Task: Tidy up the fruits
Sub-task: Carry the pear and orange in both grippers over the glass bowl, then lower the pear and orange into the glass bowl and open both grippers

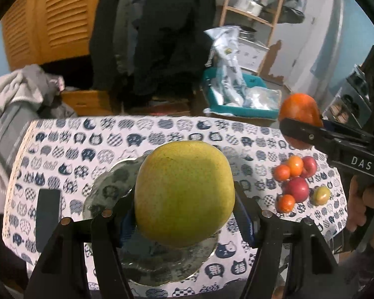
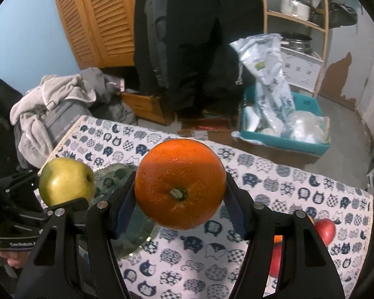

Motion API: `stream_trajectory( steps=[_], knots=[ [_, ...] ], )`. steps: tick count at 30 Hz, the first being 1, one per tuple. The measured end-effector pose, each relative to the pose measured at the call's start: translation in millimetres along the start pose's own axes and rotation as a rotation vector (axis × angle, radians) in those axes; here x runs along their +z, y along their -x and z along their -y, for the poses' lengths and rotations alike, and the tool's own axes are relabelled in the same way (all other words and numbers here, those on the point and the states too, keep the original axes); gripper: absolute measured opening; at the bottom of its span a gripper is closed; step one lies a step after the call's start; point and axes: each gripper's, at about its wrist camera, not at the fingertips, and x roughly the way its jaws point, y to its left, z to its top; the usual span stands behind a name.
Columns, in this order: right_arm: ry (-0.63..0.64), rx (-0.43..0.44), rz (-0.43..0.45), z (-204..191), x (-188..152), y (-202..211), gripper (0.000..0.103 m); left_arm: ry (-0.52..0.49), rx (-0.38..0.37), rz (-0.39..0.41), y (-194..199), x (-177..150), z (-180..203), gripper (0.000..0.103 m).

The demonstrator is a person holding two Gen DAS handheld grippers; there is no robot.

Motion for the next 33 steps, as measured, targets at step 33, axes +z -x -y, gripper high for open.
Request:
stream_trajectory(
  steps=[33],
  knots=[
    [0.108,0.092,-0.219,-79,-34,-109,0.065,0.149,0.147,-0.233,-77,-55,-86,0.069]
  ],
)
